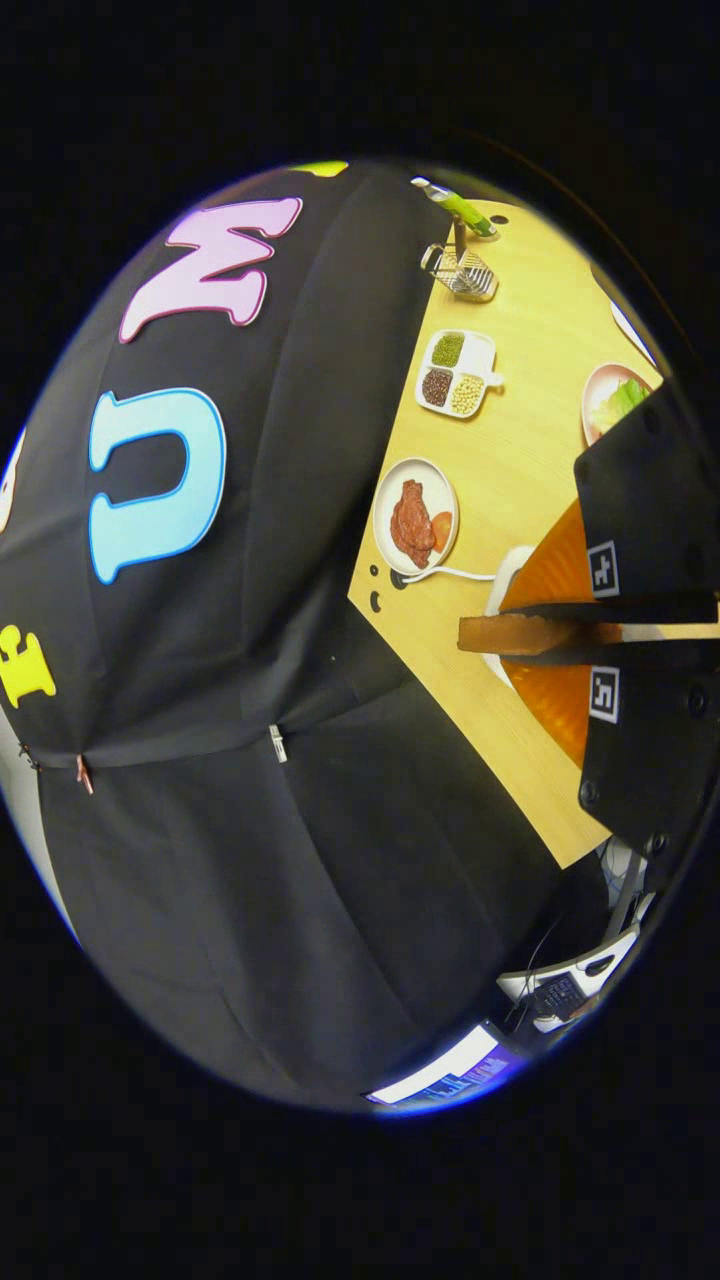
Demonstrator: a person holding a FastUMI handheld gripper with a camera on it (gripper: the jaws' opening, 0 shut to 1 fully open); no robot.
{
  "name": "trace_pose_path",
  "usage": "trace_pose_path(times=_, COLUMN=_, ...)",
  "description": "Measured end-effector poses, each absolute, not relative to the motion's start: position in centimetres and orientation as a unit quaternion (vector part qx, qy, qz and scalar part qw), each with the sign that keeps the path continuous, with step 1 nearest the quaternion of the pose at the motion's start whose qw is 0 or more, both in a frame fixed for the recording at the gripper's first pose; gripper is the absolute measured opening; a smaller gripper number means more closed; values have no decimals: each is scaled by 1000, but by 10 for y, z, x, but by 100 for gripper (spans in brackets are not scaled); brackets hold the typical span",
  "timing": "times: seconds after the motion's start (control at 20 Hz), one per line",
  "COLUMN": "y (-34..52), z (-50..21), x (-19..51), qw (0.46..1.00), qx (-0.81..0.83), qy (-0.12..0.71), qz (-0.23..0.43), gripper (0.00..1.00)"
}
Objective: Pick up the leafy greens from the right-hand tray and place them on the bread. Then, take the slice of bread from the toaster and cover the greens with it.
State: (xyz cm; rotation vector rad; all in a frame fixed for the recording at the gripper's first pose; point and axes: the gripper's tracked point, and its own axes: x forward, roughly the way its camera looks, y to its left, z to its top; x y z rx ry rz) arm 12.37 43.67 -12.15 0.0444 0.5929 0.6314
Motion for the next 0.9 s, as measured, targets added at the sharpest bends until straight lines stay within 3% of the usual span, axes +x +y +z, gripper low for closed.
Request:
trace_pose_path(times=0.45, y=308, z=-128, x=138, qw=923, qx=57, qy=299, qz=237, gripper=10)
trace_pose_path(times=0.9, y=244, z=-206, x=125, qw=902, qx=90, qy=361, qz=218, gripper=11)
